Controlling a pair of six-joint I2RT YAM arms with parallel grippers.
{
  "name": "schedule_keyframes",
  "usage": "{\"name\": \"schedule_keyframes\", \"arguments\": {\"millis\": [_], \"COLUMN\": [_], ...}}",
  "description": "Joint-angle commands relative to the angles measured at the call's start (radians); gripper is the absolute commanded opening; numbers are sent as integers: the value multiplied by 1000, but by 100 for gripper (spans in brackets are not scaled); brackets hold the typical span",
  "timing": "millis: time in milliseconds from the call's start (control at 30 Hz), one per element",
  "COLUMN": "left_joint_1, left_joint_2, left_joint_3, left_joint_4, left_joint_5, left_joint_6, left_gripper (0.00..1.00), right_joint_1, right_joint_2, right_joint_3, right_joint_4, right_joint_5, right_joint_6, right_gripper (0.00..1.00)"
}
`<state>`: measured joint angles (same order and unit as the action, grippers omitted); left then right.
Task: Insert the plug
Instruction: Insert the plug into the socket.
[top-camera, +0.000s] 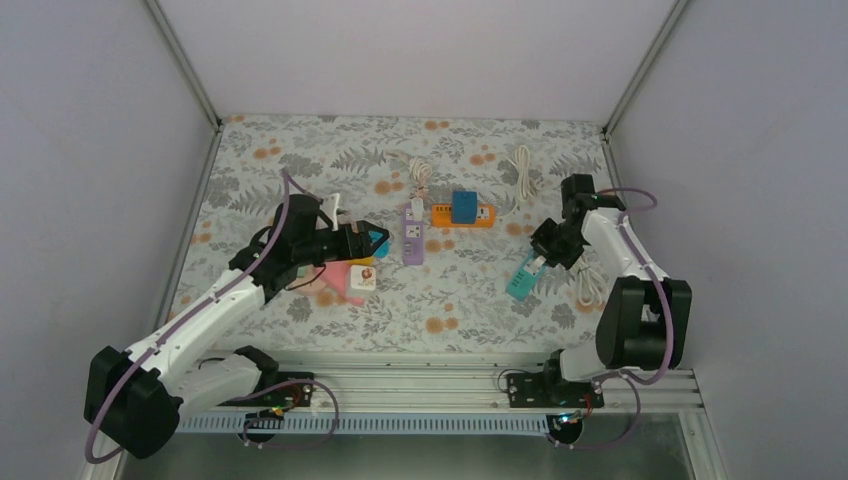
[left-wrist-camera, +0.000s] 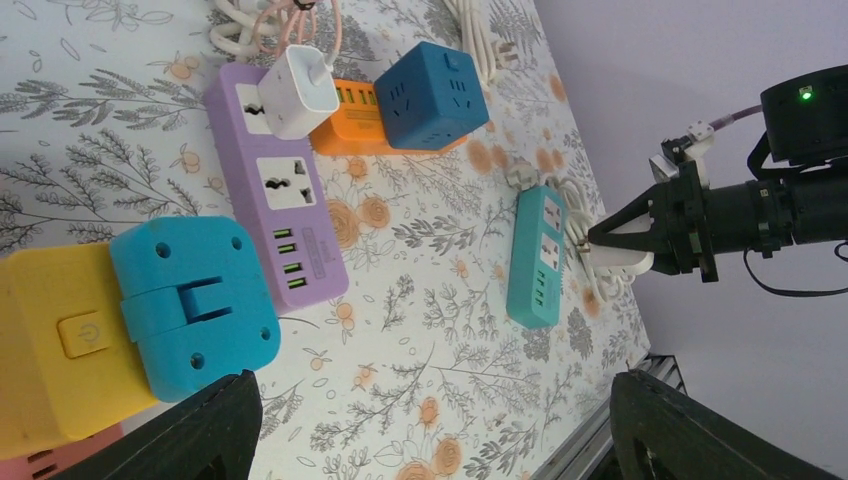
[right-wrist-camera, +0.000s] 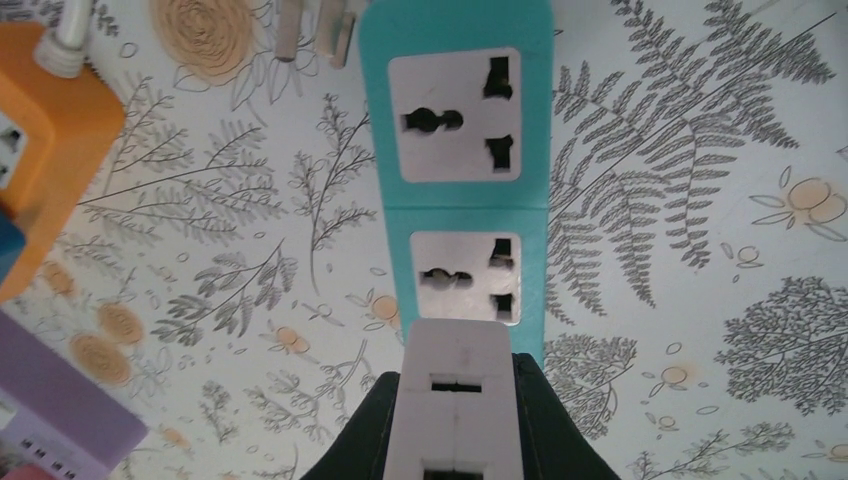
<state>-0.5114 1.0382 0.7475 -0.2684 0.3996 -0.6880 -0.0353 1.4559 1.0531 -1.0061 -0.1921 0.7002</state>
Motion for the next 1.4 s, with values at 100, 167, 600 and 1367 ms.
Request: {"name": "schedule_keyframes", "arguments": {"millis": [100, 167, 600, 1367], "left_joint_1": [26, 28, 35, 43], "left_joint_2": [6, 1, -16, -14], "left_joint_3": [-5, -4, -7, -17], "left_joint_4": [-8, -12, -28, -29], "left_joint_5": [27, 25, 24, 27], "left_joint_6": [23, 23, 15, 14], "left_gripper": [87, 87, 87, 87], "right_joint_1": [-6, -5, -6, -6], "right_joint_2": [55, 65, 98, 106], "right_joint_3": [28, 19, -10, 23], "right_joint_4": [15, 15, 41, -17], "right_joint_5": [69, 67, 57, 64], "right_joint_6": [-31, -33, -51, -86], "right_gripper": [3, 3, 3, 3]}}
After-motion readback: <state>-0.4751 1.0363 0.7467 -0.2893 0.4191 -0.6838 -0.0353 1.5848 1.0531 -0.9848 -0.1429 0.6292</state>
